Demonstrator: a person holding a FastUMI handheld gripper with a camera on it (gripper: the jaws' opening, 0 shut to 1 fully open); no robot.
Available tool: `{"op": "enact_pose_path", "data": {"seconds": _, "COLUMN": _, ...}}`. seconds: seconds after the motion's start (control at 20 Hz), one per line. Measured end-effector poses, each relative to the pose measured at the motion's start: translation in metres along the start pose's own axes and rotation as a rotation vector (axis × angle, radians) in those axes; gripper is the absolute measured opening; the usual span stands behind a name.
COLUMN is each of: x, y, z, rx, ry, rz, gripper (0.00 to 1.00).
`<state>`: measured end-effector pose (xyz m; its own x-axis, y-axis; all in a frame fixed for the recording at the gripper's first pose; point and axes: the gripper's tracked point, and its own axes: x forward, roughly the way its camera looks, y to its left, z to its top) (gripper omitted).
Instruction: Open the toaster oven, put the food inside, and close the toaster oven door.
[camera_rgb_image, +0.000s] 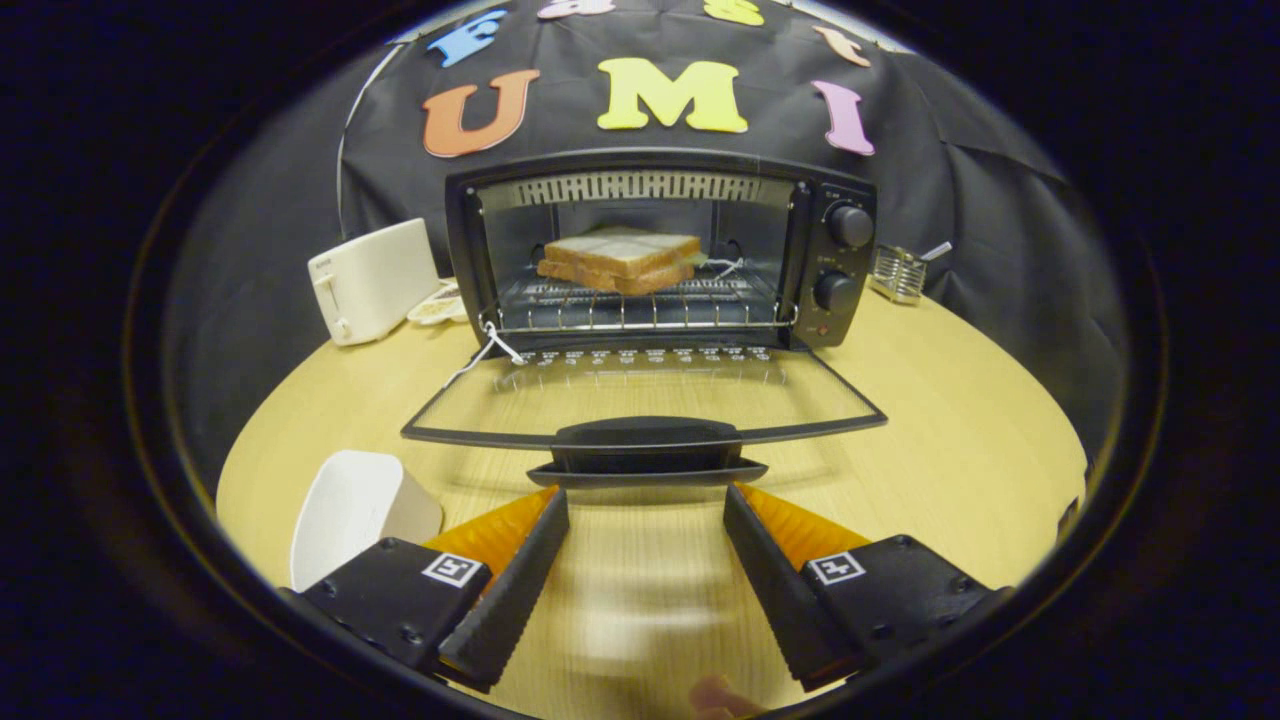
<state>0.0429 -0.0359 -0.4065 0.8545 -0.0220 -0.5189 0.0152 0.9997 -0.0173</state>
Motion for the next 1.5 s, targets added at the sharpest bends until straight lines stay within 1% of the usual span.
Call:
{"op": "enact_pose_path", "data": {"seconds": 0.15, "x": -0.020, "y": -0.001, "z": 0.026, "rx": -0.023, "ry": -0.240, "rz": -0.017, "gripper": 1.00}}
{"op": "enact_pose_path", "data": {"seconds": 0.2, "x": -0.023, "y": -0.002, "z": 0.031, "rx": -0.024, "ry": -0.294, "rz": -0.017, "gripper": 1.00}}
{"op": "enact_pose_path", "data": {"seconds": 0.3, "x": -0.021, "y": 0.002, "z": 0.029, "rx": -0.016, "ry": -0.296, "rz": 0.006, "gripper": 1.00}}
{"op": "enact_pose_path", "data": {"seconds": 0.65, "x": -0.018, "y": 0.002, "z": 0.040, "rx": -0.022, "ry": -0.346, "rz": 0.007, "gripper": 1.00}}
{"op": "enact_pose_path", "data": {"seconds": 0.95, "x": -0.021, "y": 0.006, "z": 0.059, "rx": 0.040, "ry": -0.332, "rz": 0.028, "gripper": 1.00}}
{"op": "enact_pose_path", "data": {"seconds": 1.05, "x": -0.020, "y": 0.008, "z": 0.065, "rx": 0.027, "ry": -0.327, "rz": 0.024, "gripper": 1.00}}
{"op": "enact_pose_path", "data": {"seconds": 1.15, "x": -0.008, "y": 0.006, "z": 0.062, "rx": 0.005, "ry": -0.297, "rz": 0.008, "gripper": 1.00}}
{"op": "enact_pose_path", "data": {"seconds": 1.3, "x": -0.012, "y": 0.004, "z": 0.055, "rx": 0.023, "ry": -0.237, "rz": 0.001, "gripper": 1.00}}
{"op": "enact_pose_path", "data": {"seconds": 1.4, "x": -0.018, "y": 0.006, "z": 0.063, "rx": 0.041, "ry": -0.250, "rz": 0.010, "gripper": 1.00}}
{"op": "enact_pose_path", "data": {"seconds": 1.5, "x": -0.026, "y": -0.001, "z": 0.081, "rx": 0.035, "ry": -0.282, "rz": -0.004, "gripper": 1.00}}
